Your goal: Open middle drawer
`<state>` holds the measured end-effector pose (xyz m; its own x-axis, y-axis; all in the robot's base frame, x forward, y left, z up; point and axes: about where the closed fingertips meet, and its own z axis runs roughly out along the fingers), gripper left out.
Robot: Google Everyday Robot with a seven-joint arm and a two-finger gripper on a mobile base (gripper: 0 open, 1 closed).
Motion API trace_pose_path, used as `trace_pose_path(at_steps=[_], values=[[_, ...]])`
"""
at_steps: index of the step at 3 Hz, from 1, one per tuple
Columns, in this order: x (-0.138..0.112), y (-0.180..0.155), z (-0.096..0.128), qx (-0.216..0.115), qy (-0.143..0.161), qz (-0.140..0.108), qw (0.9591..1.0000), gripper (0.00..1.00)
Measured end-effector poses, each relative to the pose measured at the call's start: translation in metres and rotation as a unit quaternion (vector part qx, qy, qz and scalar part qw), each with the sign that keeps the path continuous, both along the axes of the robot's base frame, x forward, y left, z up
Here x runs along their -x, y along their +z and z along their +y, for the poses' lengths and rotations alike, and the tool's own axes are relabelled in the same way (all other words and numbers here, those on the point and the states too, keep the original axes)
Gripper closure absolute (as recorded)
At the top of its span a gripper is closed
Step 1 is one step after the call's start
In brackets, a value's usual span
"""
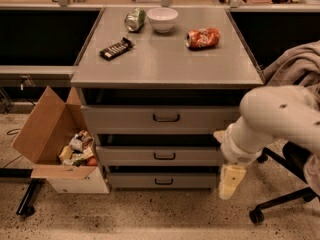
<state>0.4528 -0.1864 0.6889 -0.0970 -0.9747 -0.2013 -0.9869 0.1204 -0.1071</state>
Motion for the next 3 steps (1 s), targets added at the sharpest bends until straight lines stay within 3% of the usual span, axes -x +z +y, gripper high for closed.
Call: trace_pose_path(at_steps=[1, 2, 3], values=[[-0.024, -0.083, 0.006, 0.003, 0.029, 0.005, 0.9996, 0.0], [-0.039, -0.172, 0.019, -0.014, 0.056, 0.042, 0.9974, 0.0], [-0.039, -0.172, 0.019, -0.014, 0.056, 0.042, 0.9974, 0.0]])
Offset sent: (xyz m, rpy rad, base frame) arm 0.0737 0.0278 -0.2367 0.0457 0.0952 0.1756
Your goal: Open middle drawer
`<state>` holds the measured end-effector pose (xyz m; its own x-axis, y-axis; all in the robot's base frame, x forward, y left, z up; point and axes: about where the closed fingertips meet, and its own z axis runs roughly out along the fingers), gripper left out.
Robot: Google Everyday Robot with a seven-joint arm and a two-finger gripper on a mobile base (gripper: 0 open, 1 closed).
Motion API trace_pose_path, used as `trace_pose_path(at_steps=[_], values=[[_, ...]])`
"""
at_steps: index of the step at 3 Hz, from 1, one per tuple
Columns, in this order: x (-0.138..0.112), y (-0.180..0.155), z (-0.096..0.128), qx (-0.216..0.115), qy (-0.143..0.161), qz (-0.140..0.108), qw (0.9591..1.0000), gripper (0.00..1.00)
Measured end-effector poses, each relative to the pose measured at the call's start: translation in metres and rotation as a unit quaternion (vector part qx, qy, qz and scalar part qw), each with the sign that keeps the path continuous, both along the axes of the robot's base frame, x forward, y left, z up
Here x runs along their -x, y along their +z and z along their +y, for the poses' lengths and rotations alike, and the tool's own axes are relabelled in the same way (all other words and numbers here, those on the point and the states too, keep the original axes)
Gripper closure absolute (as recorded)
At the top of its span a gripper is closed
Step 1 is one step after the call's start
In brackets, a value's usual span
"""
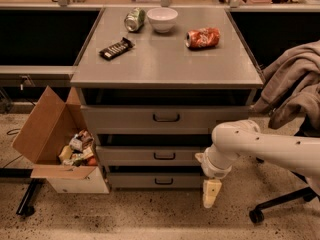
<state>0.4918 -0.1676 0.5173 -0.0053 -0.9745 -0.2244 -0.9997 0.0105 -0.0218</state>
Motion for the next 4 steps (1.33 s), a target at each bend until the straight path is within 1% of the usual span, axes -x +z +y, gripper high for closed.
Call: trace_pose_path(at_steps=[1, 2, 3, 4], values=[[-0.005, -0.003, 0.004, 0.001, 0.008, -0.006, 1.0, 0.0], [-0.023, -0.011, 0.014, 0.009, 0.032, -0.031, 0.999, 0.0], [-0.036, -0.018, 0.018, 0.012, 0.043, -0.045, 0.998, 0.0], [-0.06, -0.032, 0.016, -0.005, 0.034, -0.057, 0.9978, 0.0]])
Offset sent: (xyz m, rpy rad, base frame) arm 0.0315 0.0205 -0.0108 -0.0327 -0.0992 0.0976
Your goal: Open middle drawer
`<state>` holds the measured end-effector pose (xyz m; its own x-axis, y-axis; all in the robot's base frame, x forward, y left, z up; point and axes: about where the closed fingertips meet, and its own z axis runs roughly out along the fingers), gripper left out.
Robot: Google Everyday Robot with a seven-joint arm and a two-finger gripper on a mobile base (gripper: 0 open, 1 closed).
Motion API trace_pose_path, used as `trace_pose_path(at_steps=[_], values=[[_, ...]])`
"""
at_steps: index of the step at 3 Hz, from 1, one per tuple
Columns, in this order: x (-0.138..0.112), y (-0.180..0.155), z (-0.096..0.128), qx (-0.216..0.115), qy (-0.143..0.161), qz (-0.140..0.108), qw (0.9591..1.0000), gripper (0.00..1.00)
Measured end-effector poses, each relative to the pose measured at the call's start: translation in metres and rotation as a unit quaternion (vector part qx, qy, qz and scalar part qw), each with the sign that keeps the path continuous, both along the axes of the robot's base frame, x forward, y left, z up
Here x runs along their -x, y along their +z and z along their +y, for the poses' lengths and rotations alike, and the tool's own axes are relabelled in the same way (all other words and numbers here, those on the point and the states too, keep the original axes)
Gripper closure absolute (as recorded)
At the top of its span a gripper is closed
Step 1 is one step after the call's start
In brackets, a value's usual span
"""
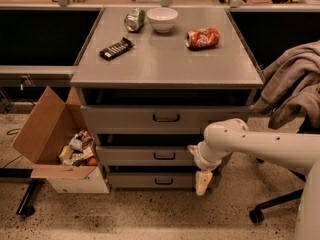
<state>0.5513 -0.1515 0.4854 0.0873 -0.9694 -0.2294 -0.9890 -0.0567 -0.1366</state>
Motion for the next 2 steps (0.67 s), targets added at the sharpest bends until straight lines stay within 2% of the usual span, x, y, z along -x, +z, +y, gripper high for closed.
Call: trace_pose_path(at_steps=[1, 2], values=[[0.0, 0.0, 0.0, 0.0, 0.0, 0.0, 1.0, 0.0], [-0.016, -0.012, -0.005, 0.009, -0.009, -0.018, 0.9998, 0.0]])
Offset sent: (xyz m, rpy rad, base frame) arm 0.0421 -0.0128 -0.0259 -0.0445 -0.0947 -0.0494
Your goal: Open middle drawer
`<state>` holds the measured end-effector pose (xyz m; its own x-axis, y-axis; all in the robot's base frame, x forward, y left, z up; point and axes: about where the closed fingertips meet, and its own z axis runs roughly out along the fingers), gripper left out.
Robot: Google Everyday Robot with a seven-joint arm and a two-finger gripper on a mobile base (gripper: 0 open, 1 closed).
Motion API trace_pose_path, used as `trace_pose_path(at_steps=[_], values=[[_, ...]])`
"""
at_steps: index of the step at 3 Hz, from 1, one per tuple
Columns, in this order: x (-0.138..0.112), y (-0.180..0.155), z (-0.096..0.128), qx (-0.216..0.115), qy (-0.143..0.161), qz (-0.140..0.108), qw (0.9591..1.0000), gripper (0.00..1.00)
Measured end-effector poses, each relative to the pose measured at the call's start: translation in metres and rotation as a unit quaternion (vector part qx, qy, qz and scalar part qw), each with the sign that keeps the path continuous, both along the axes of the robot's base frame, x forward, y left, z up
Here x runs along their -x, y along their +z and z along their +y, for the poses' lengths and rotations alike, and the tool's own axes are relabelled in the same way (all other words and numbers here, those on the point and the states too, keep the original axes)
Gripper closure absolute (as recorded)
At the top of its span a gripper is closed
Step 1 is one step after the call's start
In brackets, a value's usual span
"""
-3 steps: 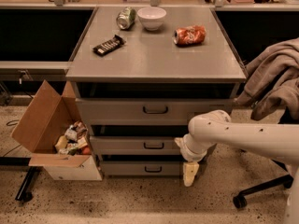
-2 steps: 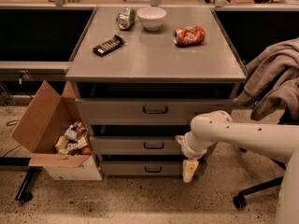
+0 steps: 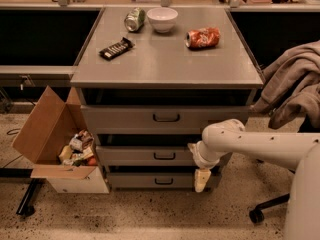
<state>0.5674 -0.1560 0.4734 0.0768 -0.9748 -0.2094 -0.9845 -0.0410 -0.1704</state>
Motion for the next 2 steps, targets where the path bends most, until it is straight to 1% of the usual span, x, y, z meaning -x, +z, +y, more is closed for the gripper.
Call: trace_pose_path(at_steps=[1, 2], values=[[-0.022, -0.018, -0.012, 0.002, -0.018, -0.017, 0.9997, 0.0], [-0.042, -0.039, -0.022, -0.006, -0.039, -0.017, 0.9991, 0.0]])
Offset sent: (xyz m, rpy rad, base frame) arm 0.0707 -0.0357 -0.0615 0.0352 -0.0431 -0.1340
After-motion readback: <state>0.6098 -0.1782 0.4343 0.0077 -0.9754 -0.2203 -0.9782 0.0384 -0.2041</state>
